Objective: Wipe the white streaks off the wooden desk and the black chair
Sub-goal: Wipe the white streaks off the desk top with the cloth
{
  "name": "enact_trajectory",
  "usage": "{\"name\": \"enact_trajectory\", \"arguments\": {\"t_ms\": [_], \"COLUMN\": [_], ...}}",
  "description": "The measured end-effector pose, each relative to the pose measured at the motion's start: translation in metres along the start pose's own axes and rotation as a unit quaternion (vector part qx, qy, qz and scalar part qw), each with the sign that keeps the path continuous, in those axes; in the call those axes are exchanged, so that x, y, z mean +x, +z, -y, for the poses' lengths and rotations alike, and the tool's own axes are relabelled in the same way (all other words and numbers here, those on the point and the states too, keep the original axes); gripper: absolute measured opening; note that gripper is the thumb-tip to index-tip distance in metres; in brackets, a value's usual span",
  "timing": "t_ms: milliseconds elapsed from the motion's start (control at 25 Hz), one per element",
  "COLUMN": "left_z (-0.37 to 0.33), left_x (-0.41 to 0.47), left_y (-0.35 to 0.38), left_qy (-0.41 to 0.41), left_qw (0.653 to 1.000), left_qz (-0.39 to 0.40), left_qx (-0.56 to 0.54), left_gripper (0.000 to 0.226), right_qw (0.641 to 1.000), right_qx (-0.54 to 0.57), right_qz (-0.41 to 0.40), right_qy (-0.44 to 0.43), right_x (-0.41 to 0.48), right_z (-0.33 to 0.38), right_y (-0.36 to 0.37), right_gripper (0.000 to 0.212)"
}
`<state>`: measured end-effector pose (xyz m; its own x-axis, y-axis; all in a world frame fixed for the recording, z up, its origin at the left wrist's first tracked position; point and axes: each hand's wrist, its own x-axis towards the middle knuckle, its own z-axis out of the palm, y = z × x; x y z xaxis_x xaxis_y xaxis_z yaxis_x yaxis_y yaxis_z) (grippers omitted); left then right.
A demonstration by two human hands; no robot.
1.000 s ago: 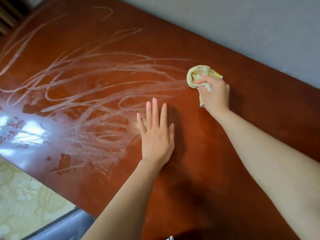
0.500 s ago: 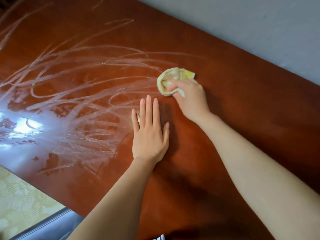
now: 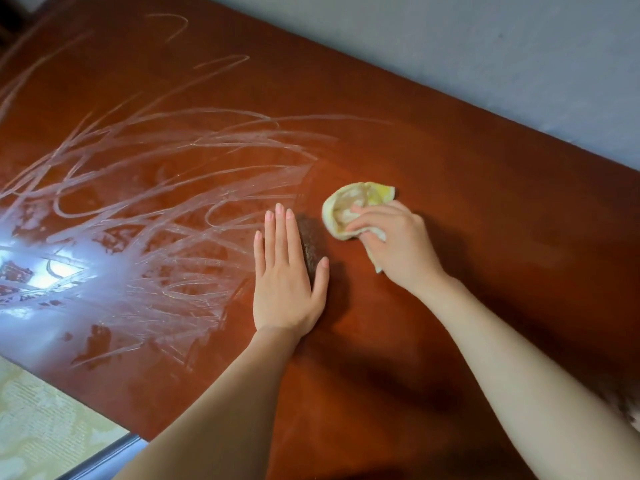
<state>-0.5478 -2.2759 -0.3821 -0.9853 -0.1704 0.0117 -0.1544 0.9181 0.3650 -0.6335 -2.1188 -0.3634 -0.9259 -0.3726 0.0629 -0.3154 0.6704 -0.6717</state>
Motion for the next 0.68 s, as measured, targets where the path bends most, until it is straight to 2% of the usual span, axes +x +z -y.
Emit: {"name": "enact_trajectory", "arguments": {"t_ms": [120,360,560,680], "left_z": [0.000,0.000,0.000,0.000], "left_x": [0.001,0.002,0.004,0.004], "left_y": [0.000,0.002,0.002,0.002], "left_qy": [0.001,-0.001,0.000,0.001], "left_qw": [1.000,1.000,1.000,1.000], "left_qz": [-0.003,-0.002,-0.009,-0.012], "left_qx": [-0.002,-0.004,-0.003,-0.011], "left_gripper": [0.069,0.066,0.066,0.066], "right_qw": [0.993,0.970,0.979,0.991], "right_qx": [-0.053,-0.094,-0.089,-0.087], "right_qz": [-0.088,-0.153,-0.094,-0.035], "right_qy": [0.065,0.163,0.157,0.092], "right_x": [0.029,0.104,0.137,0.132], "right_z": [-0.017,-0.026,-0.017,-0.002], "right_y": [-0.008,-0.021,-0.011,0.006], "right_gripper": [0.017,0.021,0.024,0.025]}}
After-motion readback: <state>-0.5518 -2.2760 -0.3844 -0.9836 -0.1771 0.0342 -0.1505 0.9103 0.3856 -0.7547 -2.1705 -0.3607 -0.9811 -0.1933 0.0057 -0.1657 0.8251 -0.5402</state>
